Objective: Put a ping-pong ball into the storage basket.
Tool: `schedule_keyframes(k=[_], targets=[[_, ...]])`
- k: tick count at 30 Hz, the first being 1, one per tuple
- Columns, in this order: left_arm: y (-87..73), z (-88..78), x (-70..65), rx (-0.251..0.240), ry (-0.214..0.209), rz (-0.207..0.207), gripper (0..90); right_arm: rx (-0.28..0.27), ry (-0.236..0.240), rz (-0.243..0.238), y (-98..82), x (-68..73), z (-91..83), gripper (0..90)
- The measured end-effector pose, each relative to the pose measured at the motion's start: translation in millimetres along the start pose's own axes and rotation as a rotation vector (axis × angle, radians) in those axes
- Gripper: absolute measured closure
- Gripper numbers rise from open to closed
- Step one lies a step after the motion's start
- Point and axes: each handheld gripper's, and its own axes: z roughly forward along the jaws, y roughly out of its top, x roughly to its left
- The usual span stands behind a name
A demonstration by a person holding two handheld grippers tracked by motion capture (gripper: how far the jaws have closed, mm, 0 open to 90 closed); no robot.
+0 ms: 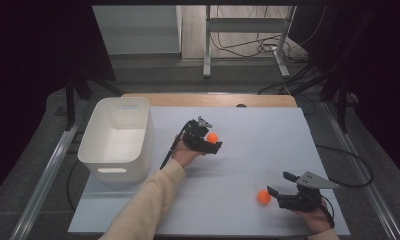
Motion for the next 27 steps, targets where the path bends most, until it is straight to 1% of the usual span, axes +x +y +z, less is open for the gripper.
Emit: schedule_keyframes(k=[9, 17, 20, 27], targets=[[3.6, 11.0, 2.9, 0.025, 0.012, -0.002, 8.1, 0.001, 0.001, -0.001, 0.0, -0.2, 0.7, 16.6], [5.5, 24.6, 7.5, 0.057, 0.031, -0.005, 8.1, 0.003, 0.0, 0.001, -0.1, -0.6, 0.9, 16.6], [5.2, 30.6, 10.3, 0.065, 0.034, -0.018, 8.2, 0.003, -0.002, 0.0, -0.2, -0.8, 0.7, 16.6], [3.4, 39.2, 13.4, 0.086, 0.04, -0.029, 8.3, 0.003, -0.002, 0.002, -0.4, -1.4, 0.9, 16.6]])
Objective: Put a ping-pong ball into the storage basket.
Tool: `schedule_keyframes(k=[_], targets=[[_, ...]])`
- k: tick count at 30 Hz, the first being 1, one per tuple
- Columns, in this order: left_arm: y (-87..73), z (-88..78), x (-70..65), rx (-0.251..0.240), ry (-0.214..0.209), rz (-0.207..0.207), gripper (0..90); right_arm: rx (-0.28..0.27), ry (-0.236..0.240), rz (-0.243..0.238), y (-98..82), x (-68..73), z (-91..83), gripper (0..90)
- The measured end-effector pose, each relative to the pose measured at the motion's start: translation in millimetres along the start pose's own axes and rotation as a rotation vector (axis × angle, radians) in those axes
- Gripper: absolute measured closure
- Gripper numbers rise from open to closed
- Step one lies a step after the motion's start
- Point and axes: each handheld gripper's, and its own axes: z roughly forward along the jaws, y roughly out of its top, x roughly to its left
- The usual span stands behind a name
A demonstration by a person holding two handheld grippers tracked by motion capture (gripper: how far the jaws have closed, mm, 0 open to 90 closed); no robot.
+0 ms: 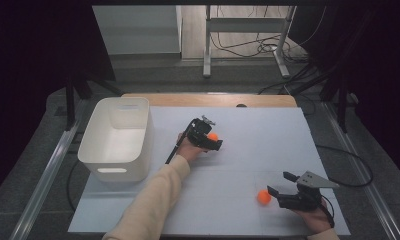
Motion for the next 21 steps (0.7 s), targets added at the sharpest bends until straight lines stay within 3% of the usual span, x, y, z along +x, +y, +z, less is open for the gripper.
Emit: schedule_keyframes(k=[15, 21], targets=[[0.5, 4.7, 3.7, 0.019, 0.001, -0.016, 13.9, -0.001, 0.002, 0.001, -0.1, -0.4, 0.2, 16.5], [-0.5, 6.9, 2.9, 0.038, 0.001, -0.008, 22.9, 0.002, 0.002, 0.001, -0.1, -0.6, -0.3, 16.5]])
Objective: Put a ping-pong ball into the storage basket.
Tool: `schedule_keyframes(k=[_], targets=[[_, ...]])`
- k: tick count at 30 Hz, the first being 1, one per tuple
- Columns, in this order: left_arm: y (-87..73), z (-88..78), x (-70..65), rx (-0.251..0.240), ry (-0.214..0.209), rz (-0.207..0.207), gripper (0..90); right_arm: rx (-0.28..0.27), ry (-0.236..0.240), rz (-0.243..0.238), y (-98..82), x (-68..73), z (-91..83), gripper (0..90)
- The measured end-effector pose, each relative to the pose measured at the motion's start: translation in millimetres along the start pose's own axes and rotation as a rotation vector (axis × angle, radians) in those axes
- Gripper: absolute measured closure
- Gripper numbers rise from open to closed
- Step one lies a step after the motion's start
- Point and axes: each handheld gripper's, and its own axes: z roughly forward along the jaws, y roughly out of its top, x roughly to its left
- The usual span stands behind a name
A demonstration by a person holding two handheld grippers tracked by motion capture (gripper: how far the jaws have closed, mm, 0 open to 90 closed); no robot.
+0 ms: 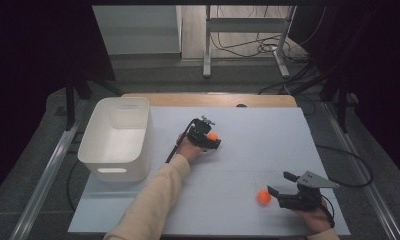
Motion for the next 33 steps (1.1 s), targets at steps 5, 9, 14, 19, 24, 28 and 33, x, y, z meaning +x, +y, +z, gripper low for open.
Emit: schedule_keyframes(k=[5, 9, 14, 19, 24, 28, 33], targets=[[-0.3, 0.4, 0.2, 0.01, -0.006, 0.013, 32.8, -0.002, 0.002, 0.0, 0.0, 0.5, 0.3, 16.5], [-1.0, 0.8, 1.0, 0.017, -0.006, 0.007, 40.6, -0.002, 0.002, 0.0, -0.1, 0.2, 0.3, 16.5], [-1.4, -0.3, 2.3, 0.015, -0.013, 0.009, 49.5, 0.004, 0.004, 0.001, -0.4, 0.2, 0.7, 16.5], [-1.7, -1.3, 3.6, 0.015, -0.019, 0.011, 49.9, 0.004, 0.003, 0.0, -0.6, 0.2, 0.7, 16.5], [-1.5, -5.0, 4.4, 0.009, -0.031, 0.008, 50.0, 0.004, 0.002, 0.001, -0.6, -0.1, 0.5, 16.5], [-1.2, -7.0, 4.3, 0.003, -0.041, 0.003, 50.0, 0.004, 0.001, 0.0, -0.4, 0.0, 0.3, 16.5], [-0.8, -10.3, 2.6, -0.007, -0.053, 0.004, 50.0, 0.004, -0.001, -0.002, -0.5, -0.1, -0.3, 16.5]])
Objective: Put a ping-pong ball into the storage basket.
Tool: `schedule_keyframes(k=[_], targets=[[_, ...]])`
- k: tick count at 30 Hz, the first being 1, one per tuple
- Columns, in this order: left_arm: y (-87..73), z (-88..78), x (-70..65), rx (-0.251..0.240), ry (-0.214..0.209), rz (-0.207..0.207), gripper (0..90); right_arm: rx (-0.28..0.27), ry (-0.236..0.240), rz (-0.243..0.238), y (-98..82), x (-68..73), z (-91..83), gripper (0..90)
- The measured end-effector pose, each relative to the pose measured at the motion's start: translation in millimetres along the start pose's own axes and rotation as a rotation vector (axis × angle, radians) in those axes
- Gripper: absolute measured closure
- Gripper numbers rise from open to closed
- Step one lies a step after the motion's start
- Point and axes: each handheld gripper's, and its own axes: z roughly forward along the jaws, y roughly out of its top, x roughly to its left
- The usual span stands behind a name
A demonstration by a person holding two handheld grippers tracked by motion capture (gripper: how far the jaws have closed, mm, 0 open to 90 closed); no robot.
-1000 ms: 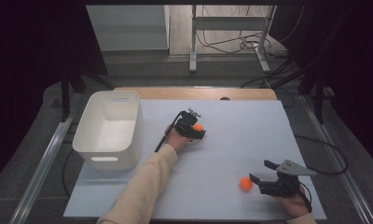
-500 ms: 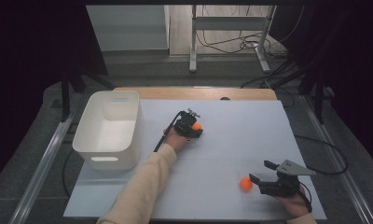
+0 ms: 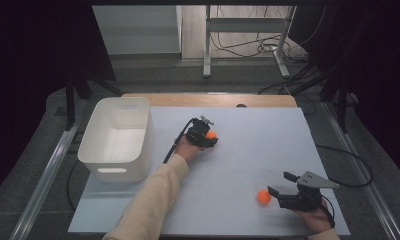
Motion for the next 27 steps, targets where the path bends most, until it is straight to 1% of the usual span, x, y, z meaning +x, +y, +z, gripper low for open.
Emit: schedule_keyframes(k=[9, 13, 15, 17, 19, 21, 24, 25, 27], targets=[[0.7, -10.7, -5.5, -0.025, -0.017, 0.021, 49.9, -0.004, -0.002, 0.001, 0.1, -0.1, -0.2, 16.5], [-2.0, -17.7, -8.9, -0.033, -0.01, 0.044, 49.9, -0.004, -0.002, 0.001, -0.1, 0.1, -0.4, 16.5], [-2.9, -21.0, -9.4, -0.04, -0.009, 0.048, 49.8, -0.004, -0.002, 0.001, -0.1, 0.1, -0.5, 16.5], [-4.6, -27.8, -10.2, -0.062, -0.025, 0.041, 49.8, -0.003, -0.003, 0.002, -0.1, -0.2, -0.1, 16.5], [-5.4, -29.9, -11.3, -0.068, -0.029, 0.042, 49.8, -0.004, -0.003, 0.001, 0.0, 0.0, -0.1, 16.5], [-7.6, -34.5, -14.0, -0.078, -0.041, 0.046, 49.8, -0.004, -0.005, 0.0, 0.1, 0.3, -0.3, 16.5], [-10.4, -39.5, -16.5, -0.086, -0.045, 0.054, 49.8, -0.004, -0.004, 0.0, 0.3, 0.6, -0.2, 16.5], [-12.2, -42.6, -18.1, -0.091, -0.044, 0.065, 49.8, -0.004, -0.004, 0.0, 0.2, 0.7, -0.1, 16.5], [-12.8, -43.8, -18.7, -0.093, -0.045, 0.067, 49.8, -0.003, -0.004, 0.0, 0.2, 0.6, 0.0, 16.5]])
